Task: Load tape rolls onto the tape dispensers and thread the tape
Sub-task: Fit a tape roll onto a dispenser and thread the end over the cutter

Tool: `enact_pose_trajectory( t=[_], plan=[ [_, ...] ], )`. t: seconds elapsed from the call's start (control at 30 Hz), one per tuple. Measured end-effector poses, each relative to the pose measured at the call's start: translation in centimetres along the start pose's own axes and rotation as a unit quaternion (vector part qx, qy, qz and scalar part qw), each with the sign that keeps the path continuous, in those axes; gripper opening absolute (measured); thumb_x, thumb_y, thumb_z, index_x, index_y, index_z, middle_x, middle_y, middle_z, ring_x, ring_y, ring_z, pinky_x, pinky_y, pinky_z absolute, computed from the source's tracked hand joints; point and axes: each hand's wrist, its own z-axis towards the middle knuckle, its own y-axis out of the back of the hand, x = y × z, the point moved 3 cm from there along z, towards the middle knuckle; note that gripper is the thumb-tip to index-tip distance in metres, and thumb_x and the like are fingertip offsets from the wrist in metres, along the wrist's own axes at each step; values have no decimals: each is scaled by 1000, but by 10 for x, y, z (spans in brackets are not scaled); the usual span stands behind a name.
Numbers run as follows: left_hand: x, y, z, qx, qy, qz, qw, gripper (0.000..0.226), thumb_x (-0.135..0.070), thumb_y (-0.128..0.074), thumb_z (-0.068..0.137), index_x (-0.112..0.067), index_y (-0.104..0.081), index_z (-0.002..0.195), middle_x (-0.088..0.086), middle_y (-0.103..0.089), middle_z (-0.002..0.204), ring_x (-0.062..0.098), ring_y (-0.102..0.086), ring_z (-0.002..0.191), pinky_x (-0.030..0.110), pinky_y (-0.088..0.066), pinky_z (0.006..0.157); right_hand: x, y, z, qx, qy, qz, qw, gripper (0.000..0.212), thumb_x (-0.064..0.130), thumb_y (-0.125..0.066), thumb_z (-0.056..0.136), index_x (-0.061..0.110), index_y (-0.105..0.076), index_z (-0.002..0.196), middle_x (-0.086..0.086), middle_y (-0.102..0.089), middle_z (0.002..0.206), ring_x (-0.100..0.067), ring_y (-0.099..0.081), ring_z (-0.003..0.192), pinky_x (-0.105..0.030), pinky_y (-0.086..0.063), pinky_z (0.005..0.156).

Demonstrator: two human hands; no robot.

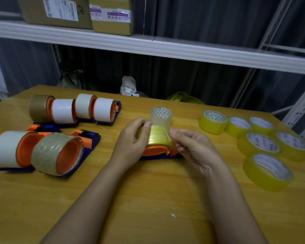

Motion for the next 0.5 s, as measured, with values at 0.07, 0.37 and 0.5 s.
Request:
enact_pose_trajectory(
  t=[0.07,0.37,0.5],
  plan=[
    [0,0,0,-2,-6,1,1000,29,-38,-39,94,-16,-59,93,-3,-59,83,14,-56,79,36,-45,61,0,0,0,0,-3,4,1000,22,15,-74,74,2,-72,91,1,-58,59,-3,-50,51,-9,-45,47],
    [1,1,1,8,5,-9,1000,31,-46,-41,92,-21,-59,94,-8,-59,87,8,-57,82,33,-46,65,-1,-3,0,-13,19,2,1000,9,16,-73,81,9,-69,82,2,-55,61,-4,-49,54,-13,-45,49],
    [0,2,1,17,25,-33,999,24,-50,-45,87,-30,-58,91,-15,-59,90,-1,-55,86,22,-44,67,-1,-3,0,-40,47,1,998,10,18,-74,81,11,-67,79,4,-58,60,-3,-55,55,-14,-49,54]
  ],
)
